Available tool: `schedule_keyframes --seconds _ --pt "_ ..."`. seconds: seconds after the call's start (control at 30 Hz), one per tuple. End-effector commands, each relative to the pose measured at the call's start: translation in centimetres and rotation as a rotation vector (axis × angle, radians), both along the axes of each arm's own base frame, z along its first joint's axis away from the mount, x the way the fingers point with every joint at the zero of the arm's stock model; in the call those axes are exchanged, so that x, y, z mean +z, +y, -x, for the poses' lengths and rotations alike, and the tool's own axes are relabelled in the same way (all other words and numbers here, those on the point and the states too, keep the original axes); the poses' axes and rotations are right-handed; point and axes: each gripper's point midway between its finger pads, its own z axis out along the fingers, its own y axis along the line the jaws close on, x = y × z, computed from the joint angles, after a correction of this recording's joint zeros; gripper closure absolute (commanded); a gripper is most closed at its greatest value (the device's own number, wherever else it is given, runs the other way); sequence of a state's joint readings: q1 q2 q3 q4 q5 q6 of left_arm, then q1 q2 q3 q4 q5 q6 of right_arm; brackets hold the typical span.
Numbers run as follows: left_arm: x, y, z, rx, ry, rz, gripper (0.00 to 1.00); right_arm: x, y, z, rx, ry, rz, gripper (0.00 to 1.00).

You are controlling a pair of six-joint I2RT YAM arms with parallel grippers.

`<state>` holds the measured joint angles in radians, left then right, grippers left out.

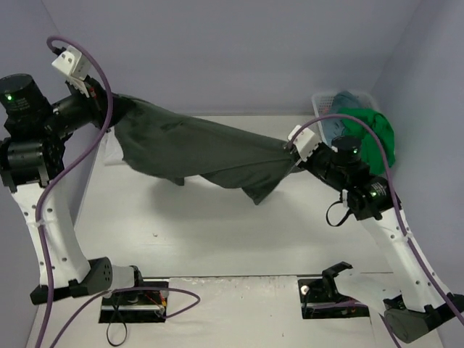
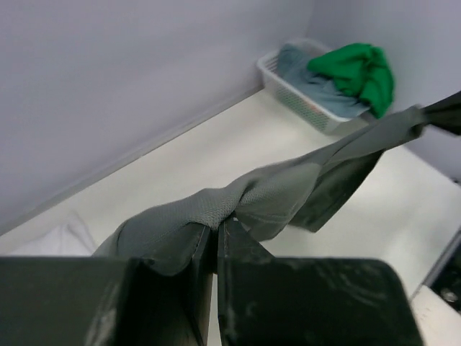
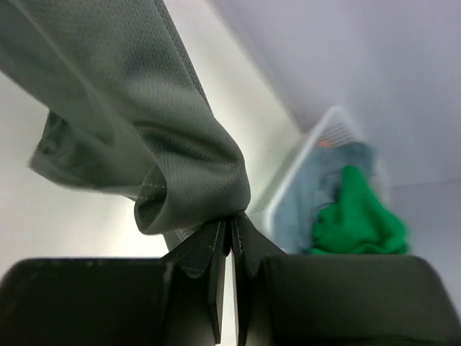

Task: Fold and stack the t-shirts
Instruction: Flatten the tshirt out

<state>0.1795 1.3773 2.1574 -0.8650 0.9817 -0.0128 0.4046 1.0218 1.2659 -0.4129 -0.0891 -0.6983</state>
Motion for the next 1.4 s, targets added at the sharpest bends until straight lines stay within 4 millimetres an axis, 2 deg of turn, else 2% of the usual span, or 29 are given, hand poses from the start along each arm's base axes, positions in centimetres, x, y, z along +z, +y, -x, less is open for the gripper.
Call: schedule_keyframes --seconds 0.0,0.03,0.07,0.13,0.17,0.2,0.23,0.33,0.47,0.6,0.73,0.83,0.97,1.0,1.13,1.37 --pt "-0.3 -0.9 0.2 -0.054 0.049 0.087 1.0 -7.1 1.0 0.1 0.039 0.187 0.028 0.98" --pt "-2.3 -0.8 -0.7 -0.054 0.106 0.105 1.0 -9.4 1.5 0.4 0.066 0.245 0.04 0.97" --pt "-2.7 -0.8 -1.1 -0.054 0.104 0.111 1.0 -11.2 1.8 0.1 0.08 0.296 0.053 0.96" --pt "-5.2 -0.5 -2.4 -0.048 0.167 0.123 1.0 -13.7 2.6 0.2 0.117 0.367 0.061 0.9" --pt "-6.0 -0.3 -3.0 -0.041 0.178 0.115 1.0 -15.6 2.8 -0.3 0.123 0.416 0.091 0.8" --pt "-6.7 -0.1 -3.5 -0.033 0.19 0.109 1.0 -16.6 2.8 -0.7 0.118 0.439 0.11 0.73" --pt "-7.7 0.1 -4.0 -0.026 0.211 0.106 1.0 -18.6 2.8 -1.5 0.11 0.489 0.141 0.68" --pt "-9.4 0.6 -5.2 -0.011 0.246 0.092 1.0 -21.0 2.3 -3.1 0.075 0.529 0.212 0.6" --pt "-10.8 0.2 -5.9 -0.03 0.279 0.098 1.0 -20.2 3.7 -4.2 0.099 0.524 0.17 0.6" --pt "-11.9 -0.2 -6.1 -0.04 0.301 0.079 1.0 -20.2 6.6 -3.6 0.162 0.543 0.144 0.6" --pt "-12.6 -0.4 -5.9 -0.043 0.319 0.07 1.0 -20.2 10.8 -2.0 0.24 0.564 0.12 0.62" --pt "-12.8 -0.3 -5.5 -0.036 0.313 0.056 1.0 -19.4 15.3 0.6 0.352 0.573 0.101 0.67" --pt "-13.6 -0.3 -5.2 -0.034 0.328 0.054 1.0 -19.1 19.2 2.5 0.439 0.58 0.107 0.67" --pt "-13.8 -0.3 -5.1 -0.034 0.331 0.055 1.0 -19.9 19.8 2.7 0.45 0.594 0.121 0.67" --pt "-14.6 -0.3 -4.9 -0.03 0.341 0.056 1.0 -20.4 21.6 2.4 0.482 0.605 0.128 0.67" --pt "-14.9 -0.2 -4.7 -0.024 0.348 0.045 1.0 -22.1 23.3 2.2 0.511 0.633 0.121 0.67"
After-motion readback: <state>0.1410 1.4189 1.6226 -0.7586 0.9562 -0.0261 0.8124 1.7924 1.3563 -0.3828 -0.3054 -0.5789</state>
